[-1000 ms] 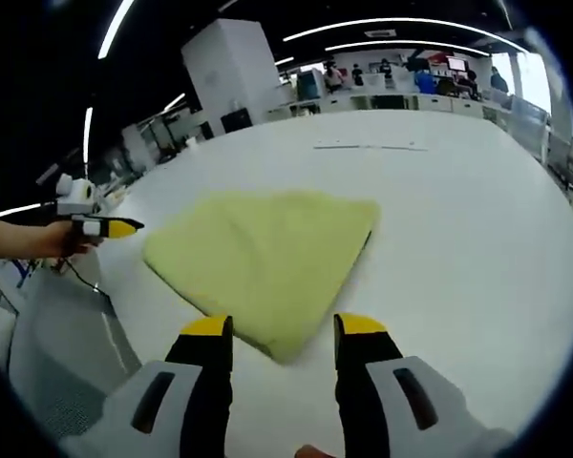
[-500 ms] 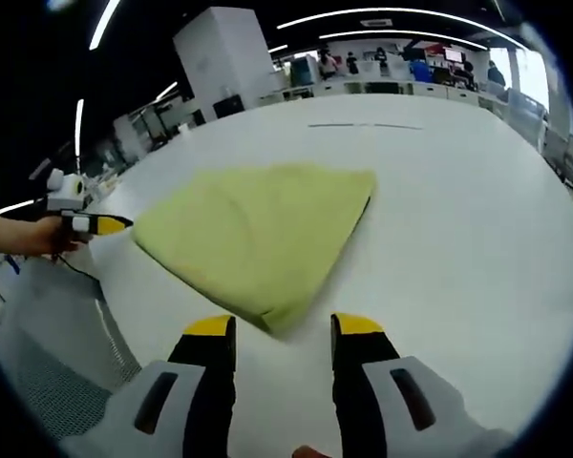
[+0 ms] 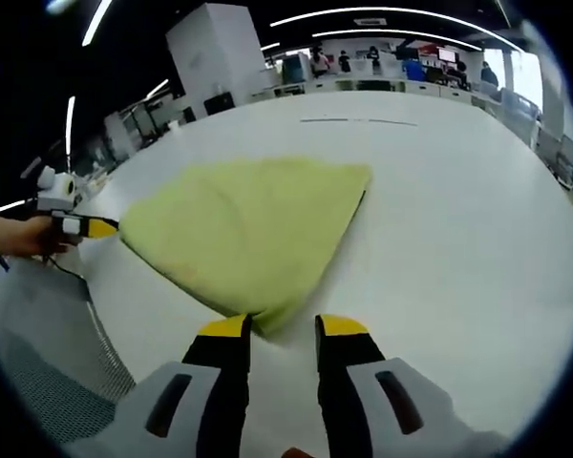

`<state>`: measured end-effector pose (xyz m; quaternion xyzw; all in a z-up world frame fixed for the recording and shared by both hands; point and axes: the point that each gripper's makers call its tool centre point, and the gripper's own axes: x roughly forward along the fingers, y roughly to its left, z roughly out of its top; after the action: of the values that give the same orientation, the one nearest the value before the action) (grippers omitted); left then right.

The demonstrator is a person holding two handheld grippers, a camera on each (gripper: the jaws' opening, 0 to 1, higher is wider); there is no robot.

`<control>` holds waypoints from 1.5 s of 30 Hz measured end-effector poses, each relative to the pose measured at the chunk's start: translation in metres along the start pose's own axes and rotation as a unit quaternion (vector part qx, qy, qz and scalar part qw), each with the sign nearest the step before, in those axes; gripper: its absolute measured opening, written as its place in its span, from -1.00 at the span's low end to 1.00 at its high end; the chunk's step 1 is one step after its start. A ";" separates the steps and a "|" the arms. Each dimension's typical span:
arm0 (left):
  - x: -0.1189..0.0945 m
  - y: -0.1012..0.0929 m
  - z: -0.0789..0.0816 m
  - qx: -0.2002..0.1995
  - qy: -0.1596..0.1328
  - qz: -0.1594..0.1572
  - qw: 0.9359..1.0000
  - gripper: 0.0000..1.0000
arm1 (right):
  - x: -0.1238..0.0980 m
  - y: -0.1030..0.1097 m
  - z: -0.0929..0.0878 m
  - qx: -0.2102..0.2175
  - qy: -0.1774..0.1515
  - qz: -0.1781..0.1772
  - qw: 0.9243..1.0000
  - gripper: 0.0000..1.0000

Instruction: Fold the garment on the visible template until the final outline fits inside the template.

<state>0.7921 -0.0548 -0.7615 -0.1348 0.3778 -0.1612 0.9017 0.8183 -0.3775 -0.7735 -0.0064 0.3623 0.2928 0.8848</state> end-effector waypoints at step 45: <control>-0.013 0.022 -0.015 -0.091 0.024 0.021 0.995 -1.00 | -0.022 0.010 -0.014 -0.081 0.027 0.049 0.995 -0.97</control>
<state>0.7766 -0.0311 -0.7713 -0.2042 0.4151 -0.1100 0.8797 0.7918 -0.3842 -0.7672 -0.0683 0.3606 0.3640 0.8561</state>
